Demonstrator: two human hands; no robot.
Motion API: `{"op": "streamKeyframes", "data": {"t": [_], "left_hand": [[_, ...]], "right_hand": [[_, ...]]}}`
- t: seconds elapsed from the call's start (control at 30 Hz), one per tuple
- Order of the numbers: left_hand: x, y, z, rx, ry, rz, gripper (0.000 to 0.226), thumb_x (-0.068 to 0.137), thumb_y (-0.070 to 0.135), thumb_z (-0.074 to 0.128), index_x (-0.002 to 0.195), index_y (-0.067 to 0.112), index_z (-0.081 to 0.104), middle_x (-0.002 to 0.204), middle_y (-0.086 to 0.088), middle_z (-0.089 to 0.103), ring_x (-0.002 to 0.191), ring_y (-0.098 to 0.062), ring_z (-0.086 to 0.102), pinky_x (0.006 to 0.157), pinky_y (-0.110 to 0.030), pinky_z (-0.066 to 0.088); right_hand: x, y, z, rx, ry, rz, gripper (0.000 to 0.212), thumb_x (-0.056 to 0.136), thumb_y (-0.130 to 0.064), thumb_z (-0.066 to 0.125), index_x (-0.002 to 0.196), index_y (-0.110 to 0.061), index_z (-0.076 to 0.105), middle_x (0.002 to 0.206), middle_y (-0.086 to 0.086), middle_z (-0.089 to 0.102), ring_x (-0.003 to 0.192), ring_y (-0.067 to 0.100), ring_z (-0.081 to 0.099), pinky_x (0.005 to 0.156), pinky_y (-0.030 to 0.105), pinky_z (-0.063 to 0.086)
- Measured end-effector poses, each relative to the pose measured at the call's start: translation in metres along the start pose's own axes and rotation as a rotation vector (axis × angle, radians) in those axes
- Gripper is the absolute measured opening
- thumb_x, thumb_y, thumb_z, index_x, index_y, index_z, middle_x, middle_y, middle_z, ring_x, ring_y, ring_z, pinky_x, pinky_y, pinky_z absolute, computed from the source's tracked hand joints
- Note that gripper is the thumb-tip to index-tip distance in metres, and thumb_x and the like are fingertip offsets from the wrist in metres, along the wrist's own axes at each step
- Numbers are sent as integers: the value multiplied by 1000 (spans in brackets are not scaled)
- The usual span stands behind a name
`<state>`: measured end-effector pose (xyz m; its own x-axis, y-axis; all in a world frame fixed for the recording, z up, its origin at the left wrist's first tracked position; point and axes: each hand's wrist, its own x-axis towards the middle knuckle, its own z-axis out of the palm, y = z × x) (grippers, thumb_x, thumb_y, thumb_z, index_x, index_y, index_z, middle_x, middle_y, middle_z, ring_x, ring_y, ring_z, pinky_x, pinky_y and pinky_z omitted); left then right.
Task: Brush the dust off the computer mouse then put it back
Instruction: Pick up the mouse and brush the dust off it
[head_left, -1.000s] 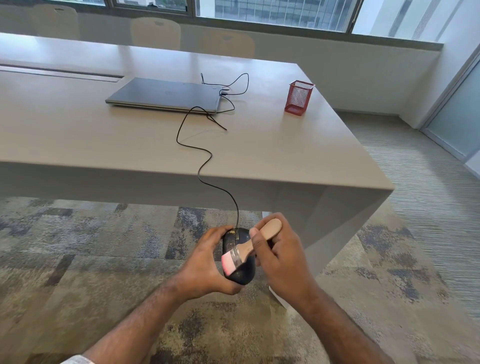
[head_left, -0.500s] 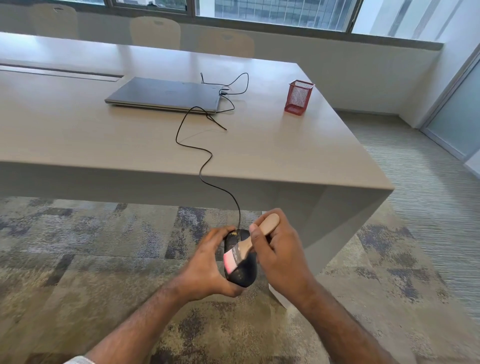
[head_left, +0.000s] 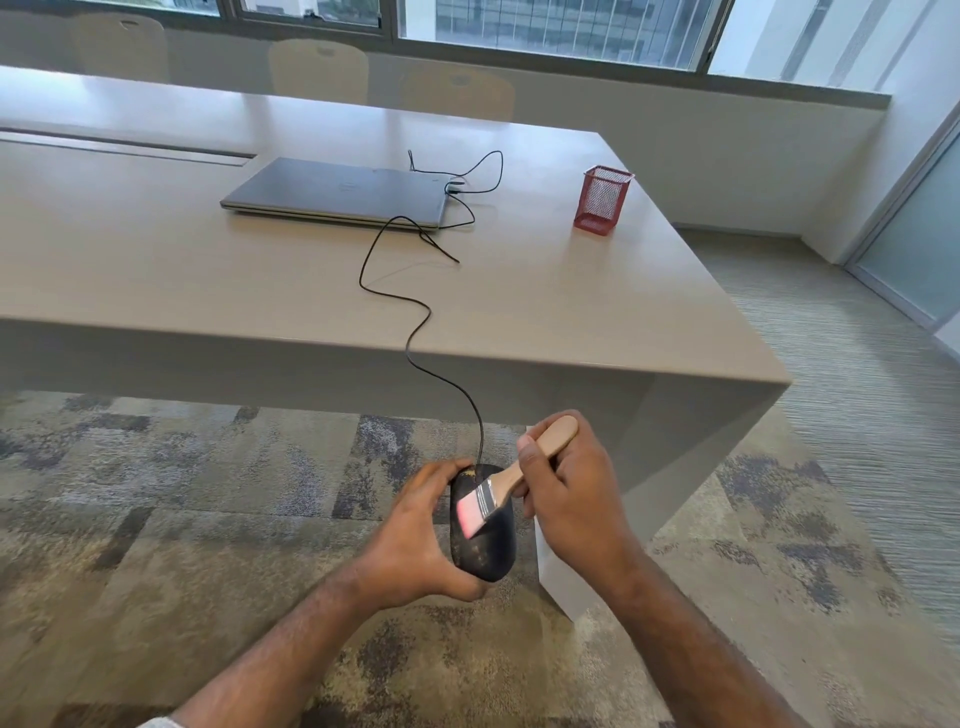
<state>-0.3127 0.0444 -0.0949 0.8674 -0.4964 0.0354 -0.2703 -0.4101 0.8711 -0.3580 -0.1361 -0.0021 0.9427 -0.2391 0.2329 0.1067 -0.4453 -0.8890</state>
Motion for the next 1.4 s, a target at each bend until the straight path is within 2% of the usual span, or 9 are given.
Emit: {"op": "streamKeyframes", "data": {"t": [0.2, 0.33, 0.47, 0.73, 0.93, 1.1, 1.2, 1.3, 1.4], "left_hand": [[-2, -2, 1, 20, -1, 5, 125, 37, 43, 97, 145, 47, 36, 136, 32, 41, 135, 0, 43, 118, -38, 41], [-1, -1, 1, 23, -13, 2, 125, 38, 43, 97, 146, 48, 34, 138, 33, 39, 136, 3, 40, 119, -37, 39], [-1, -1, 2, 20, -30, -8, 126, 39, 42, 97, 148, 45, 33, 138, 32, 38, 137, 4, 39, 121, -34, 38], [-2, 2, 3, 32, -31, 13, 117, 39, 41, 96, 129, 69, 27, 127, 51, 29, 129, 23, 32, 105, -5, 29], [-2, 2, 1, 7, -22, 21, 119, 39, 43, 98, 134, 65, 29, 136, 38, 35, 136, 9, 37, 117, -20, 32], [-3, 4, 2, -6, -21, 5, 125, 39, 42, 97, 147, 45, 34, 137, 32, 38, 137, -1, 40, 121, -36, 36], [-3, 6, 3, -9, -27, 1, 124, 40, 40, 97, 146, 44, 34, 137, 31, 38, 137, 1, 39, 122, -35, 35], [-3, 7, 3, -3, -30, 5, 121, 41, 38, 97, 143, 48, 32, 135, 35, 36, 136, 7, 38, 121, -29, 35], [-3, 7, 2, -7, -30, -6, 121, 41, 40, 97, 144, 46, 33, 138, 30, 38, 136, 4, 39, 120, -30, 36]], "right_hand": [[-3, -3, 0, -11, -32, 3, 11, 99, -24, 57, 91, -22, 51, 73, 8, 64, 59, 21, 60, 58, 42, 55], [3, -13, -8, 19, 34, -32, 11, 99, -22, 57, 90, -22, 52, 75, 14, 64, 63, 32, 62, 59, 46, 55], [8, -16, -9, 7, 57, -26, 11, 100, -22, 56, 90, -21, 51, 74, 11, 64, 62, 29, 62, 58, 48, 55], [-5, -9, 7, -33, 2, 0, 9, 99, -24, 57, 92, -24, 52, 78, -1, 62, 69, 23, 66, 64, 50, 58], [5, -14, -8, 11, 99, -15, 13, 99, -23, 57, 88, -27, 51, 74, 9, 65, 64, 30, 64, 60, 49, 56], [2, -9, -2, -49, 61, 40, 10, 99, -23, 56, 91, -22, 50, 80, 12, 63, 71, 33, 64, 66, 54, 55], [-3, -8, 2, -78, 40, 16, 9, 99, -25, 56, 92, -24, 51, 75, 0, 61, 65, 19, 63, 61, 41, 57], [-7, -8, 6, -103, 24, -7, 8, 99, -25, 57, 94, -22, 52, 73, -7, 59, 62, 6, 59, 56, 23, 50], [-7, -11, 8, -92, 10, -7, 9, 99, -24, 57, 93, -21, 52, 74, -5, 59, 63, 7, 57, 58, 27, 51]]}}
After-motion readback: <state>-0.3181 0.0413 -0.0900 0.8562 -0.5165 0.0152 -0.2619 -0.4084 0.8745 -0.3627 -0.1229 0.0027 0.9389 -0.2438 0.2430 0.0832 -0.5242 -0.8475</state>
